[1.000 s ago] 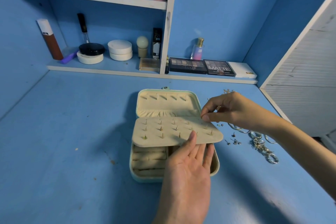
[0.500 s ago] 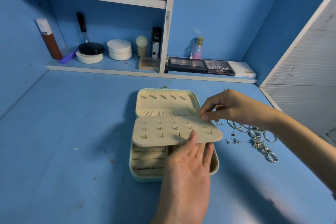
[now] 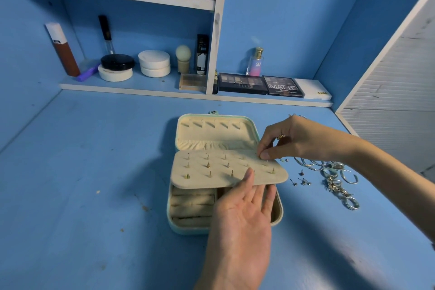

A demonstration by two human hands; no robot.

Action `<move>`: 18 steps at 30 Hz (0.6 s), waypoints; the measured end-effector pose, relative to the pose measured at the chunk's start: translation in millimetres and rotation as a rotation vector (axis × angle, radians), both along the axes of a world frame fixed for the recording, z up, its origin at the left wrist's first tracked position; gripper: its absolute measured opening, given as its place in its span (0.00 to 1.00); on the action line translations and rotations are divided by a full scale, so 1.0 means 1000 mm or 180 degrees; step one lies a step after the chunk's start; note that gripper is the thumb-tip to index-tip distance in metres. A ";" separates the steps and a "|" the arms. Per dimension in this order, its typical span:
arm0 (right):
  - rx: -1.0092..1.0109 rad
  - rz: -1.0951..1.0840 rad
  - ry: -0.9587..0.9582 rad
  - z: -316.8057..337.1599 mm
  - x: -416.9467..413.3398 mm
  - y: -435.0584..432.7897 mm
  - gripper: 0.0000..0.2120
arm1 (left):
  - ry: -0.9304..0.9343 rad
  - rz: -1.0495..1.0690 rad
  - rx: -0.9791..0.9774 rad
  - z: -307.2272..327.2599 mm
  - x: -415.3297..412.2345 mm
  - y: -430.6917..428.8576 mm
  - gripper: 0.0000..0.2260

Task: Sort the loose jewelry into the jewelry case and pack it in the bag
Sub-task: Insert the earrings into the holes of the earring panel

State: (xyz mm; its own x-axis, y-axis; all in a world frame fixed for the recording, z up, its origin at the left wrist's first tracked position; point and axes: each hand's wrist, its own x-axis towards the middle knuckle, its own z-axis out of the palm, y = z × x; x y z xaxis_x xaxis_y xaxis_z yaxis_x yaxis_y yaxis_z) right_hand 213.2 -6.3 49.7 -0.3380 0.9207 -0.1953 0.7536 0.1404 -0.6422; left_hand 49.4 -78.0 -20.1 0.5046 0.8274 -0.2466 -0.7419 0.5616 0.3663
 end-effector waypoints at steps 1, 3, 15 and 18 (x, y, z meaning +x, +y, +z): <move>0.0010 0.0030 -0.0040 0.001 0.000 0.000 0.04 | 0.0032 0.0000 -0.0026 0.001 0.000 0.000 0.34; 0.0000 0.0108 -0.0149 0.004 0.000 0.002 0.05 | -0.0011 0.0003 -0.0146 0.003 0.000 0.000 0.28; 0.0044 0.0558 -0.0783 0.020 -0.013 0.015 0.07 | -0.0283 0.0067 -0.0157 0.000 0.001 -0.002 0.33; 0.0039 0.0575 -0.0856 0.019 -0.015 0.016 0.07 | -0.0256 0.0081 -0.0055 -0.003 0.000 -0.002 0.35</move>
State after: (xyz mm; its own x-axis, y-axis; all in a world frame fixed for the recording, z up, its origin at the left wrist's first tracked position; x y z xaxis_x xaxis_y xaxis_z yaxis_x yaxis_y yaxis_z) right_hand 198.7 9.7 68.7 -0.4340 0.8533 -0.2890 0.8582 0.2939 -0.4209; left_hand 49.7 -80.4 -22.9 0.5021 0.8362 -0.2205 -0.7827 0.5479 0.2952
